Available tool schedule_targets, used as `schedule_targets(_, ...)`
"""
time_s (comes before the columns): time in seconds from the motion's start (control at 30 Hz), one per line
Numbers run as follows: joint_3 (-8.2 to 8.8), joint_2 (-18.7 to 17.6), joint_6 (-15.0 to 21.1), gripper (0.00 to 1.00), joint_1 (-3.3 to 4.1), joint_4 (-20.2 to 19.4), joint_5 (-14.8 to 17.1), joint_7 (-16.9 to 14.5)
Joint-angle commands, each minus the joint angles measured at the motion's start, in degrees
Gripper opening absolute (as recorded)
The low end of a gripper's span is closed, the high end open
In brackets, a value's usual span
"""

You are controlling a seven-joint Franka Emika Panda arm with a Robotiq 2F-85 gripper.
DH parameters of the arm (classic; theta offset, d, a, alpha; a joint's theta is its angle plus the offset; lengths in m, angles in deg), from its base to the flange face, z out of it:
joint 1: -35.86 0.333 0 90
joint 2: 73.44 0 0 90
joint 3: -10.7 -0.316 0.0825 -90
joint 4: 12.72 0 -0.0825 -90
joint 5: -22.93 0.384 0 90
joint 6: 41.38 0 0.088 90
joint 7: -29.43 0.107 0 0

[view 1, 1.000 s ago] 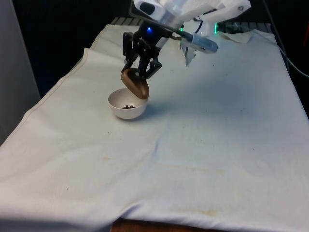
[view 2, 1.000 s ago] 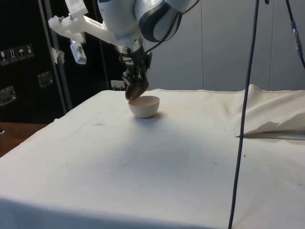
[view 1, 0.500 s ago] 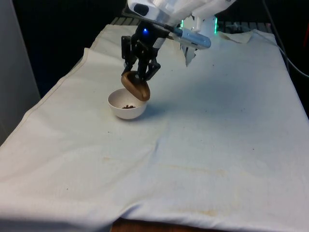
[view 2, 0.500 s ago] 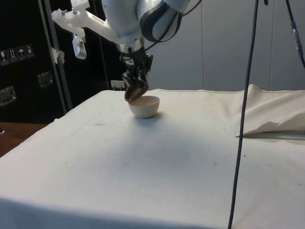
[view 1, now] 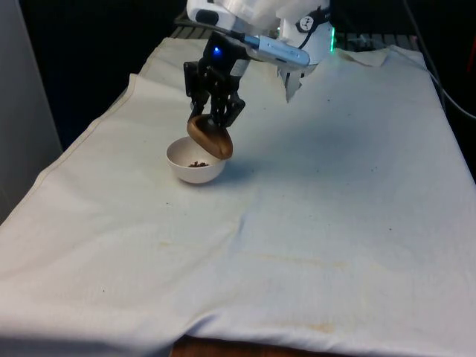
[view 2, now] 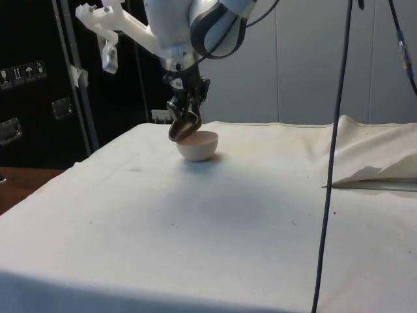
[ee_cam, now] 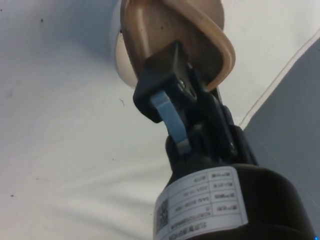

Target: Pour the coffee beans from the cup into the bowl.

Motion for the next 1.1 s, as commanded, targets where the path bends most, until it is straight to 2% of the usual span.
schedule_targets(0.0,-0.46,-0.1,1.3,0.01,-0.74,-0.3,1.3,-1.1)
schedule_targets(0.1,-0.23,-0.2,1.9,0.01,-0.80,-0.4,2.7,-2.1)
schedule_targets(0.13,0.34,-0.1,0.9,0.01,-0.11,0.0,1.8,-1.4)
schedule_targets(0.17,-0.17,-0.2,2.1,0.01,-0.80,-0.4,3.2,-2.4)
schedule_targets(0.33,0.29,-0.5,3.5,0.01,-0.97,-0.5,6.6,-5.0)
schedule_targets(0.37,0.97,-0.6,2.5,0.01,-0.23,-0.1,6.0,-4.4)
schedule_targets(0.4,0.34,-0.6,3.6,0.01,-0.97,-0.5,7.2,-5.4)
schedule_targets(0.63,0.80,-0.9,4.8,0.01,-1.09,-0.5,11.6,-8.7)
schedule_targets(0.67,1.49,-0.9,3.7,0.01,-0.34,-0.1,10.4,-7.7)
schedule_targets(0.7,0.86,-1.0,4.9,0.01,-1.15,-0.5,12.2,-9.2)
schedule_targets(0.87,1.20,-1.2,5.7,0.01,-1.15,-0.4,15.8,-12.0)
schedule_targets(0.9,2.01,-1.3,4.7,0.01,-0.34,-0.1,14.7,-11.1)
schedule_targets(0.93,1.26,-1.3,5.7,0.01,-1.15,-0.4,16.4,-12.4)
schedule_targets(1.07,1.43,-1.4,6.1,0.01,-1.09,-0.4,19.4,-14.7)
